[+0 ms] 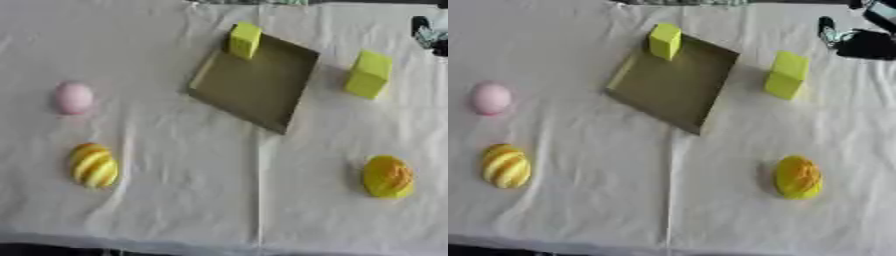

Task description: Pick up objects on the table and place them in the box.

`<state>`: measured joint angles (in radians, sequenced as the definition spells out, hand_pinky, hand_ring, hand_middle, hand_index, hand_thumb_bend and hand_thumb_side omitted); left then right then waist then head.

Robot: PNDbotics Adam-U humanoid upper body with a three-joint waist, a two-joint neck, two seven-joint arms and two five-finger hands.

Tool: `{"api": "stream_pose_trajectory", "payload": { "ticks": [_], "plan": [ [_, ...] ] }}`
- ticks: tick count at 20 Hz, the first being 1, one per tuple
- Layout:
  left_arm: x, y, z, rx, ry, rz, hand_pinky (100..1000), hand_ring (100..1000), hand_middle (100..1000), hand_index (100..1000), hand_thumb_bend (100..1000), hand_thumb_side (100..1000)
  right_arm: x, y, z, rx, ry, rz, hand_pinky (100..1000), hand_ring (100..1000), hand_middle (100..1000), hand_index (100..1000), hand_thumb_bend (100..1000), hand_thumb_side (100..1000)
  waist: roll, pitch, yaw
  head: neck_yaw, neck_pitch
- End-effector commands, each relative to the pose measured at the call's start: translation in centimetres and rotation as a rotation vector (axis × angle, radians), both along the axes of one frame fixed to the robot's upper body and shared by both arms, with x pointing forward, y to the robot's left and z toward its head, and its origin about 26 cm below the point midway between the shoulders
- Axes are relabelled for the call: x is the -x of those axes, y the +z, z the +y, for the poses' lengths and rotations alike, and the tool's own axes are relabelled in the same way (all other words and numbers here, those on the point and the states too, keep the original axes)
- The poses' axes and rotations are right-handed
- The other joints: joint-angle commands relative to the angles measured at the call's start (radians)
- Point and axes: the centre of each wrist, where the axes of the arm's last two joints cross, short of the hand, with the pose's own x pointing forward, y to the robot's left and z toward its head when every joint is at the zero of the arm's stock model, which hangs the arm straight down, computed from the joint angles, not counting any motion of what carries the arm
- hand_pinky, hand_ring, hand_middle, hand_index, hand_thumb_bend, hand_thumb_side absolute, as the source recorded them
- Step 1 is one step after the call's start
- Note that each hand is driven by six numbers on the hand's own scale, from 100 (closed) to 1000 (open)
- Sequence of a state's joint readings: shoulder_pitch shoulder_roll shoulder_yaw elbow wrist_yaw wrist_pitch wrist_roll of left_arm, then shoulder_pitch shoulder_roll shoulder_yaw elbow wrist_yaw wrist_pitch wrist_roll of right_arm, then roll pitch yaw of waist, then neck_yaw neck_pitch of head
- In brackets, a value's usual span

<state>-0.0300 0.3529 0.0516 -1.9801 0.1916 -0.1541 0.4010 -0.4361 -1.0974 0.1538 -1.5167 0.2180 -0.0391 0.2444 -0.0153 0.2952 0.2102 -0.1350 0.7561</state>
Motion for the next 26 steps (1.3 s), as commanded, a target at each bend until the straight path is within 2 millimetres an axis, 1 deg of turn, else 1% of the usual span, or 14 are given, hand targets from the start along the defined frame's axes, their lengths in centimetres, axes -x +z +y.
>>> {"api": "stream_pose_trajectory", "payload": {
  "ticks": [1, 5, 7, 8, 9, 10, 11, 12, 16, 18, 20, 23, 25, 26],
  "plan": [
    [0.1, 1.0, 0.2, -0.03, -0.011, -0.026, 810, 721, 676, 755, 100, 696, -0.1, 1.3, -0.9, 0.063, -0.009, 0.041, 956, 1000, 929, 973, 100, 559, -0.013, -0.166, 0.0, -0.005, -0.002],
    [0.1, 0.9, 0.1, -0.026, -0.015, -0.022, 809, 719, 673, 753, 100, 698, -0.7, 0.9, -0.7, 0.052, 0.021, 0.12, 975, 1000, 946, 982, 100, 490, -0.012, -0.165, -0.002, -0.008, -0.003],
    [0.1, 0.9, 0.1, -0.024, -0.017, -0.02, 809, 718, 672, 753, 100, 698, -0.8, 0.7, -0.5, 0.043, 0.037, 0.154, 991, 1000, 958, 989, 100, 422, -0.012, -0.164, -0.002, -0.008, -0.004],
    [0.1, 0.9, 0.1, -0.024, -0.018, -0.019, 809, 718, 670, 752, 100, 698, -0.9, 0.7, -0.4, 0.041, 0.044, 0.165, 1000, 1000, 962, 995, 100, 355, -0.011, -0.164, -0.002, -0.009, -0.004],
    [0.1, 0.9, 0.1, -0.023, -0.018, -0.019, 809, 718, 670, 752, 100, 699, -0.9, 0.6, -0.3, 0.042, 0.05, 0.176, 1000, 1000, 964, 997, 100, 339, -0.011, -0.164, -0.002, -0.009, -0.003],
    [0.1, 0.9, 0.1, -0.022, -0.019, -0.018, 809, 717, 669, 752, 100, 699, -0.9, 0.5, -0.2, 0.044, 0.054, 0.185, 1000, 1000, 962, 995, 100, 281, -0.011, -0.164, -0.002, -0.009, -0.003],
    [0.1, 0.9, 0.1, -0.021, -0.019, -0.017, 809, 717, 668, 752, 100, 700, -1.0, 0.5, 0.0, 0.047, 0.055, 0.19, 1000, 1000, 960, 993, 100, 250, -0.012, -0.164, -0.002, -0.009, -0.003],
    [0.1, 0.9, 0.1, -0.019, -0.019, -0.016, 809, 717, 668, 751, 100, 700, -1.0, 0.4, 0.1, 0.05, 0.057, 0.194, 1000, 1000, 962, 995, 100, 239, -0.012, -0.164, -0.001, -0.009, -0.003],
    [0.1, 0.8, 0.1, -0.014, -0.022, -0.013, 809, 715, 665, 751, 100, 701, -1.1, 0.1, 0.6, 0.077, 0.048, 0.201, 1000, 1000, 976, 1000, 100, 393, -0.013, -0.163, 0.0, -0.011, -0.003],
    [0.1, 0.8, 0.0, -0.012, -0.023, -0.012, 809, 715, 664, 751, 100, 702, -1.2, -0.1, 0.7, 0.09, 0.036, 0.199, 1000, 1000, 987, 1000, 100, 426, -0.013, -0.163, 0.001, -0.012, -0.003],
    [0.1, 0.8, 0.0, -0.01, -0.024, -0.01, 809, 714, 663, 751, 100, 703, -1.4, -0.3, 0.8, 0.11, 0.031, 0.199, 1000, 1000, 993, 1000, 106, 386, -0.013, -0.162, 0.002, -0.011, -0.003],
    [0.2, 0.7, 0.0, -0.006, -0.025, -0.007, 810, 713, 661, 751, 100, 705, -1.5, -0.6, 1.0, 0.126, 0.038, 0.213, 1000, 1000, 997, 1000, 162, 277, -0.013, -0.161, 0.002, -0.012, -0.001],
    [0.2, 0.7, 0.0, -0.003, -0.027, -0.006, 810, 713, 660, 751, 100, 705, -1.5, -0.7, 1.1, 0.133, 0.04, 0.221, 1000, 1000, 998, 1000, 204, 175, -0.013, -0.161, 0.002, -0.012, 0.0],
    [0.2, 0.7, 0.0, -0.003, -0.028, -0.006, 810, 713, 660, 751, 100, 705, -1.6, -0.7, 1.1, 0.135, 0.039, 0.224, 1000, 1000, 998, 1000, 207, 165, -0.013, -0.16, 0.002, -0.013, 0.0]
  ]
}}
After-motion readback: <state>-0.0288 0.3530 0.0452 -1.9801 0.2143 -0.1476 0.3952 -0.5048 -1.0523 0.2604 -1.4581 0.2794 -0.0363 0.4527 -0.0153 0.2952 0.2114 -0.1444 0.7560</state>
